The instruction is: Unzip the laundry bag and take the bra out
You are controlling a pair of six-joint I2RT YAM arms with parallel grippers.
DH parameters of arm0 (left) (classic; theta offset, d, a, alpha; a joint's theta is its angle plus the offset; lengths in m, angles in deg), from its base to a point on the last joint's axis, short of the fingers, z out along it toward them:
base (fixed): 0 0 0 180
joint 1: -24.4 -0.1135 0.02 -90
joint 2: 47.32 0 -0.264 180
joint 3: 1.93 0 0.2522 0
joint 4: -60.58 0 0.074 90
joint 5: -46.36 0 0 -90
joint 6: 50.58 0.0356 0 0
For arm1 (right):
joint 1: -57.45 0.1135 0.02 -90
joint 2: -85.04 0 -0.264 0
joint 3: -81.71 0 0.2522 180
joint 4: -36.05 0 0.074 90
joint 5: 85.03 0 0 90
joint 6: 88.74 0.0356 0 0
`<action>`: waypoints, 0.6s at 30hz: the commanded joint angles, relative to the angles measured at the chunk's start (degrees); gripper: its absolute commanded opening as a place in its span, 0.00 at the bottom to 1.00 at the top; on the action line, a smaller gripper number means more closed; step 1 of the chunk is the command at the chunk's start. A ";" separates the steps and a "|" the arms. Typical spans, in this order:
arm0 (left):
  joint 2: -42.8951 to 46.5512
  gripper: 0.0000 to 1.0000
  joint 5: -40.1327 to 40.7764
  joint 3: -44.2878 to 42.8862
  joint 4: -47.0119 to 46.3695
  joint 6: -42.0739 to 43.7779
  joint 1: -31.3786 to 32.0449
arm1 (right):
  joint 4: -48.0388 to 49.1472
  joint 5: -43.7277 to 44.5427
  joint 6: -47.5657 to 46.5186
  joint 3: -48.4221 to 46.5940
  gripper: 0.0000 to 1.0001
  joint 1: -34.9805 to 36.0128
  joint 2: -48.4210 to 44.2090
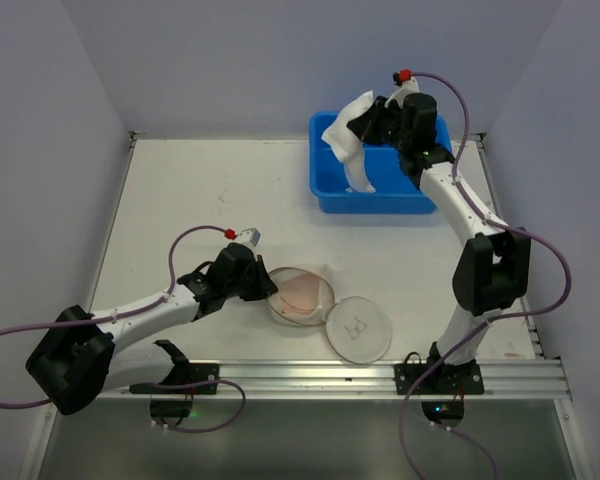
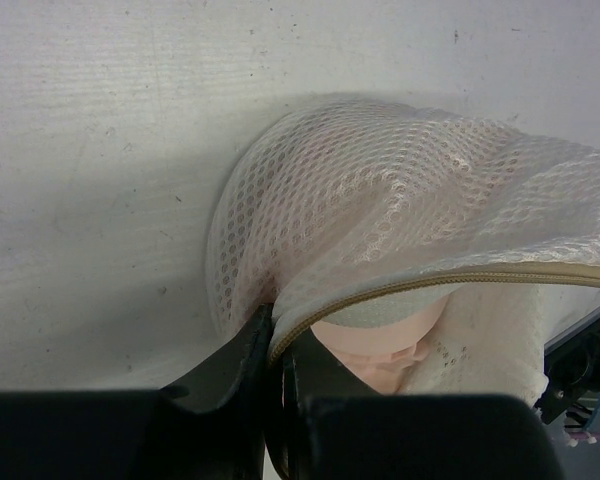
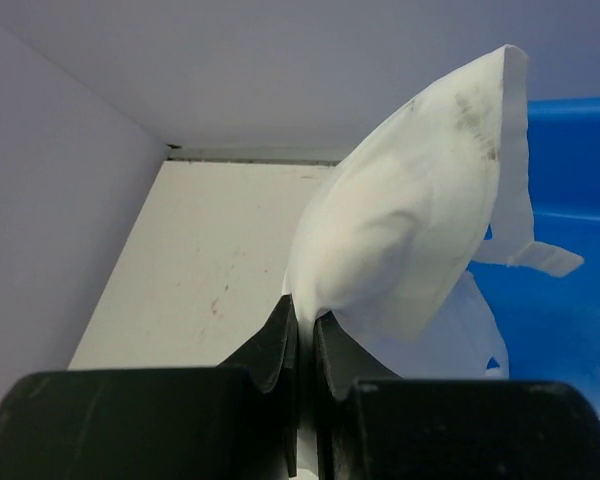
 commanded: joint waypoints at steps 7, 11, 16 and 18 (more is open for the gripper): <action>0.75 0.12 -0.97 0.17 -2.53 1.23 -0.06 | 6.29 -4.60 2.40 2.27 0.00 -5.14 7.28; -0.04 0.12 -1.67 -0.09 -3.15 1.32 -0.06 | -4.79 -4.68 -2.52 -5.61 0.06 -5.67 12.81; -0.04 0.12 -2.11 -0.27 -2.97 1.32 -0.06 | -12.70 -3.64 -5.86 -9.06 0.22 -5.76 17.38; 0.66 0.12 -1.67 -0.27 -2.45 1.15 -0.06 | -15.60 -2.84 -6.21 -11.78 0.29 -5.76 18.70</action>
